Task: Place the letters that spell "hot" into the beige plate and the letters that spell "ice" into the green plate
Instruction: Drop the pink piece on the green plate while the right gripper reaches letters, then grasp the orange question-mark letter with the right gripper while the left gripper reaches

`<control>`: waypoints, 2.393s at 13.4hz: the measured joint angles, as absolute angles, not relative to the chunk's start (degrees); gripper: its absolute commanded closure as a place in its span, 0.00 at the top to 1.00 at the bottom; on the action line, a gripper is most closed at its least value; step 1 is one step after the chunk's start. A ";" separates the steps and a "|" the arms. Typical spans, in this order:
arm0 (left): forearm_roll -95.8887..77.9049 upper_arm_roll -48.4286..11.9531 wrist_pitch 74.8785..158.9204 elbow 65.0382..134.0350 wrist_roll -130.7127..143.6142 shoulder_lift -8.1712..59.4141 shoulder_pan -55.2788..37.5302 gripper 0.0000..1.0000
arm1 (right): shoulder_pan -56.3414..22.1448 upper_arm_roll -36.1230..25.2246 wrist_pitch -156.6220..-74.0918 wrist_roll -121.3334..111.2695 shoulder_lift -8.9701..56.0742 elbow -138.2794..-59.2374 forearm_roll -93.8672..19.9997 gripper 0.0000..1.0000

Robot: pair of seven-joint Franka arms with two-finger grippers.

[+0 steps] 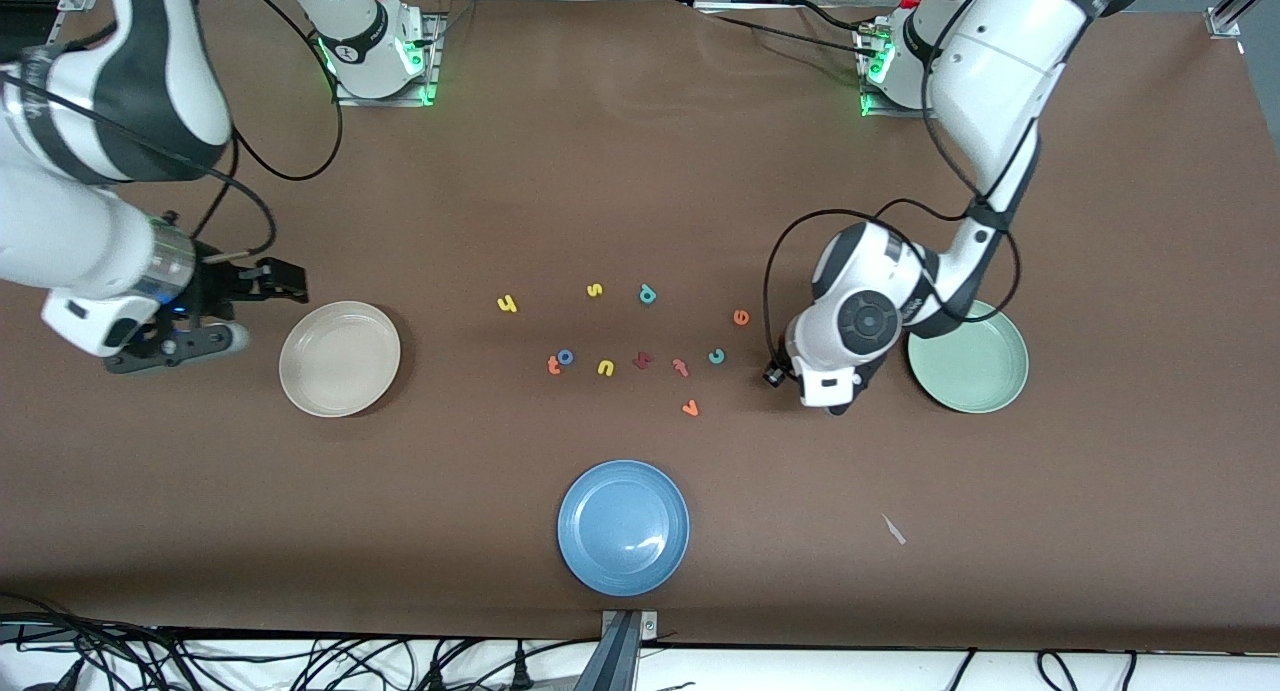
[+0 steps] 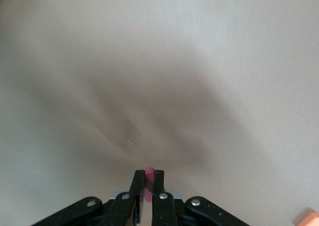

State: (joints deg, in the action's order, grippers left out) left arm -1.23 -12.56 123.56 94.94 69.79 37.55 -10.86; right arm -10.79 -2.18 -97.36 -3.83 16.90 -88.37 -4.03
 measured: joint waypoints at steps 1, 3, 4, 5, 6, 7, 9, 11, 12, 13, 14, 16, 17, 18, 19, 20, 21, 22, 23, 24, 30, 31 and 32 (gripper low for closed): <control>-1.23 -12.45 119.69 94.65 65.64 35.30 -8.94 0.00 | -10.87 -0.43 -99.03 -0.95 16.86 -89.75 -4.02 1.00; -1.23 -12.09 113.78 94.61 55.84 31.43 -4.18 0.00 | -10.97 3.22 -104.51 4.29 16.22 -93.86 -3.93 1.00; -1.23 -11.92 112.28 94.71 50.60 30.37 -1.41 0.00 | -11.06 4.75 -107.28 6.64 15.69 -96.41 -3.86 1.00; -1.22 -11.75 111.63 94.90 45.25 29.93 1.58 0.00 | -11.15 6.21 -109.85 8.97 15.18 -98.91 -3.83 1.00; -0.53 -11.60 111.49 95.29 40.42 29.96 4.30 0.00 | -11.18 7.59 -111.98 11.32 14.89 -100.83 -3.79 1.00; 1.30 -11.52 111.49 95.96 36.68 30.13 6.49 0.00 | -11.21 8.93 -114.10 13.83 14.72 -102.57 -3.59 1.00; 4.68 -11.53 111.60 96.86 32.46 31.18 9.11 0.00 | -11.26 11.22 -119.85 17.96 14.70 -106.45 -3.22 1.00; 5.16 -11.52 112.95 97.16 29.83 33.13 10.13 0.16 | -11.28 13.12 -125.18 21.44 15.49 -110.10 -2.03 1.00; 5.25 -11.52 113.69 97.18 29.31 34.18 10.52 0.55 | -11.28 13.98 -127.44 23.44 16.39 -111.29 -0.58 1.00; 5.28 -11.51 114.14 97.18 28.78 35.01 10.89 0.98 | -11.31 14.86 -129.88 25.86 17.55 -112.25 1.24 1.00; 5.29 -11.51 114.50 97.16 28.57 35.43 11.13 1.00 | -11.36 15.58 -132.23 28.41 18.93 -112.96 3.09 1.00; 5.29 -11.64 114.62 96.80 28.37 35.50 11.24 1.00 | -12.06 16.36 -136.64 32.97 22.36 -113.39 6.24 1.00; 5.29 -11.95 114.62 96.28 28.37 35.46 11.23 1.00 | -13.02 16.48 -138.26 35.23 24.03 -113.33 7.22 1.00; 5.29 -12.34 114.62 95.60 28.45 35.29 11.15 1.00 | -14.32 16.53 -139.97 37.71 25.64 -113.18 7.84 1.00; 5.29 -12.82 114.62 94.78 28.76 35.02 11.05 1.00 | -15.46 16.54 -141.52 39.62 26.97 -112.84 8.32 1.00; 5.28 -13.78 114.59 94.14 29.82 34.62 10.95 1.00 | -16.47 16.53 -142.51 40.97 28.30 -111.97 8.95 1.00; 5.28 -15.46 114.58 93.85 32.25 34.15 10.84 1.00 | -17.15 16.49 -142.96 41.75 29.63 -110.57 9.37 1.00; 5.28 -17.76 114.56 93.78 35.18 33.80 10.71 1.00 | -17.46 16.29 -143.05 41.95 30.86 -108.81 9.80 0.99; 5.28 -20.35 114.53 93.78 38.20 33.64 10.41 1.00 | -17.58 15.83 -143.06 41.97 32.16 -106.65 10.88 0.99; 5.28 -22.76 114.53 93.84 40.99 33.63 9.97 1.00 | -17.76 15.13 -143.05 41.97 33.53 -104.39 12.08 0.99; 5.29 -26.40 122.92 98.37 55.83 33.74 0.03 0.96 | -21.65 10.75 -142.96 42.51 41.96 -94.81 13.45 0.98; 5.29 -26.39 126.49 100.81 56.96 33.85 -1.41 0.95 | -22.63 10.46 -142.96 42.90 42.97 -94.21 13.45 0.97; 5.55 -26.38 129.79 103.38 57.54 33.99 -2.53 0.95 | -23.36 10.28 -142.96 43.10 43.68 -93.80 13.45 0.95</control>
